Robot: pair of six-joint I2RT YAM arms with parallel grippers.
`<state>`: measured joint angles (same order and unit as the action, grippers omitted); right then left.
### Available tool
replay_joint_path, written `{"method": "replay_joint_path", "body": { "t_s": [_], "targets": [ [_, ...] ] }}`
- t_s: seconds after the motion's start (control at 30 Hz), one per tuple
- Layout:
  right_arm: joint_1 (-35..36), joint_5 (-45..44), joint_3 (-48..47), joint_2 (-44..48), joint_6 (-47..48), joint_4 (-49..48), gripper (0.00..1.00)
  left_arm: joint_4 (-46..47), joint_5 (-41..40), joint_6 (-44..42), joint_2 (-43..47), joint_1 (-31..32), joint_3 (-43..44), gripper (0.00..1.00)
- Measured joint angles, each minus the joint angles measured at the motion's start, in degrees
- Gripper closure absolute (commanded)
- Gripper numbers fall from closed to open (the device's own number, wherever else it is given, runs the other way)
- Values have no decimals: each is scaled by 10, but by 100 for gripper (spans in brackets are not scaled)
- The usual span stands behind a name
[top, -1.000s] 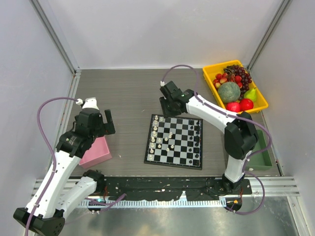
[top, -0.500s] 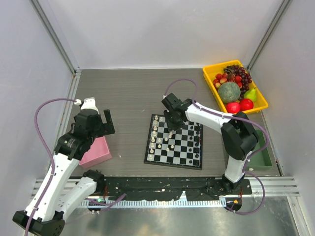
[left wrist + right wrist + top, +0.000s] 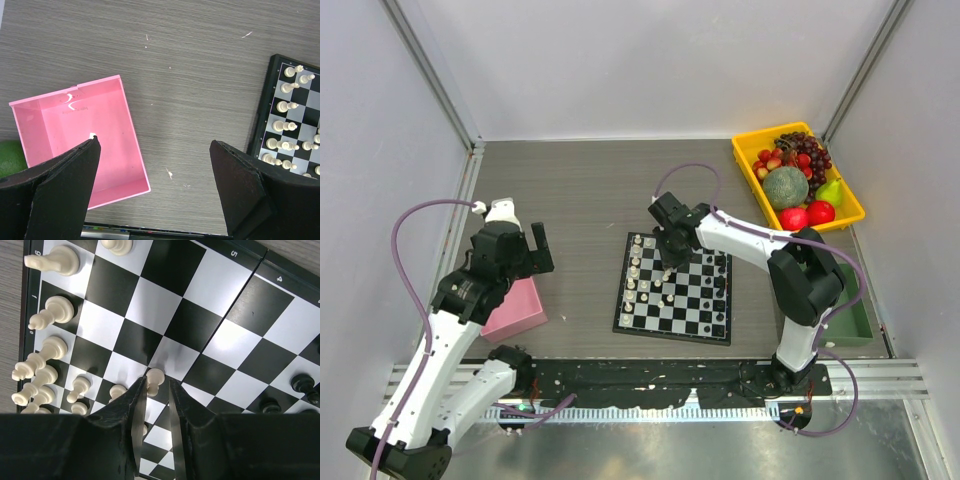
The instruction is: Set up the chess pieces on the board
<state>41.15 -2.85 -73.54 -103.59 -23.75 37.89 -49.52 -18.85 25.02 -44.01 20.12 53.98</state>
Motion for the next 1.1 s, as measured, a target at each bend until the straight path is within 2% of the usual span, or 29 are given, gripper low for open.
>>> {"method": "replay_joint_path", "body": {
  "t_s": [0.13,0.4,0.73,1.1],
  "targets": [
    [2,0,2,0,-2,0,70,0,0,0,0,0,0,1],
    [7,0,3,0,-3,0,84,0,0,0,-3,0,0,1],
    [7,-14,-5,0,1,11,85,0,0,0,-4,0,0,1],
    [7,-22,-112,-46,14,12,85,0,0,-2,-1,0,0,1]
  ]
}}
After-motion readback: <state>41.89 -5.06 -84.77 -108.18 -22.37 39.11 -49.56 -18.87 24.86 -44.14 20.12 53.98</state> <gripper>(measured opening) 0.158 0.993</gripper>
